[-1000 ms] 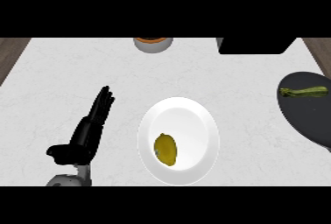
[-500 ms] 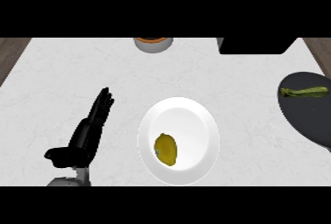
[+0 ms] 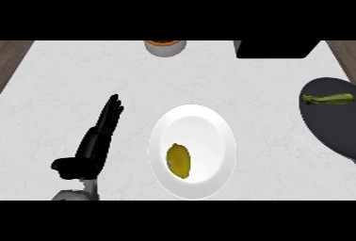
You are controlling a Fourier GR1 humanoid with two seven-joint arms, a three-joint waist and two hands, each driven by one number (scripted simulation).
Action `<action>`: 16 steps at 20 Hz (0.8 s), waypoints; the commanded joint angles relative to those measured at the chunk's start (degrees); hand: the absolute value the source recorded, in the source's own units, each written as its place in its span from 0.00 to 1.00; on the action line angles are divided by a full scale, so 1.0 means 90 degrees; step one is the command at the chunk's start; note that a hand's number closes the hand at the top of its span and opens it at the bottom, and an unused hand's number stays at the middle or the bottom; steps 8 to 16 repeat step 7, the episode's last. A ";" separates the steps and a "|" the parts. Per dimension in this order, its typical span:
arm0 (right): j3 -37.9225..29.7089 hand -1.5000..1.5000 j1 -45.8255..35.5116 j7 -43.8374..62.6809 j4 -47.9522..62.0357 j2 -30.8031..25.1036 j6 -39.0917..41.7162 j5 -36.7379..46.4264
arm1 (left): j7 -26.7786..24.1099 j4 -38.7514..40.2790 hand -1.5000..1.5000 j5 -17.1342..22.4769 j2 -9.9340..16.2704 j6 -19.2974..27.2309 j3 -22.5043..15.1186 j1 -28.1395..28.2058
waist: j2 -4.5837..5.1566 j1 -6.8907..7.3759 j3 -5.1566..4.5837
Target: Pick the squash from the plate and place it in the pan
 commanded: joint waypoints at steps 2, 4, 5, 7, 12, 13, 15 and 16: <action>0.0008 0.00 0.0416 0.0217 -0.0526 0.0001 0.0002 0.0053 | -0.0143 0.0492 0.50 0.0011 -0.0021 -0.0032 0.0274 -0.0347 | 0.0003 -0.0012 -0.0001; -0.0010 0.00 0.0463 0.0149 -0.0778 0.0156 -0.0404 0.0169 | -0.0405 0.0014 0.50 0.0110 0.0139 -0.0343 0.0133 0.0292 | -0.0001 0.0003 -0.0001; 0.0124 0.00 0.0571 0.0212 -0.1097 0.0335 -0.0550 0.0302 | 0.0074 -0.0186 0.50 0.0169 0.0226 -0.0324 0.0244 0.0161 | -0.0002 0.0001 -0.0002; 0.0089 0.00 0.0239 -0.0110 -0.0431 0.0226 -0.0736 0.0471 | -0.0069 0.0088 0.50 0.0081 0.0061 -0.0216 0.0250 -0.0024 | 0.0004 0.0012 0.0001; 0.0089 0.00 0.0239 -0.0110 -0.0431 0.0226 -0.0736 0.0471 | -0.0069 0.0088 0.50 0.0081 0.0061 -0.0216 0.0250 -0.0024 | 0.0004 0.0012 0.0001; 0.0089 0.00 0.0239 -0.0110 -0.0431 0.0226 -0.0736 0.0471 | -0.0069 0.0088 0.50 0.0081 0.0061 -0.0216 0.0250 -0.0024 | 0.0004 0.0012 0.0001; 0.0089 0.00 0.0239 -0.0110 -0.0431 0.0226 -0.0736 0.0471 | -0.0069 0.0088 0.50 0.0081 0.0061 -0.0216 0.0250 -0.0024 | 0.0004 0.0012 0.0001; 0.0089 0.00 0.0239 -0.0110 -0.0431 0.0226 -0.0736 0.0471 | -0.0069 0.0088 0.50 0.0081 0.0061 -0.0216 0.0250 -0.0024 | 0.0004 0.0012 0.0001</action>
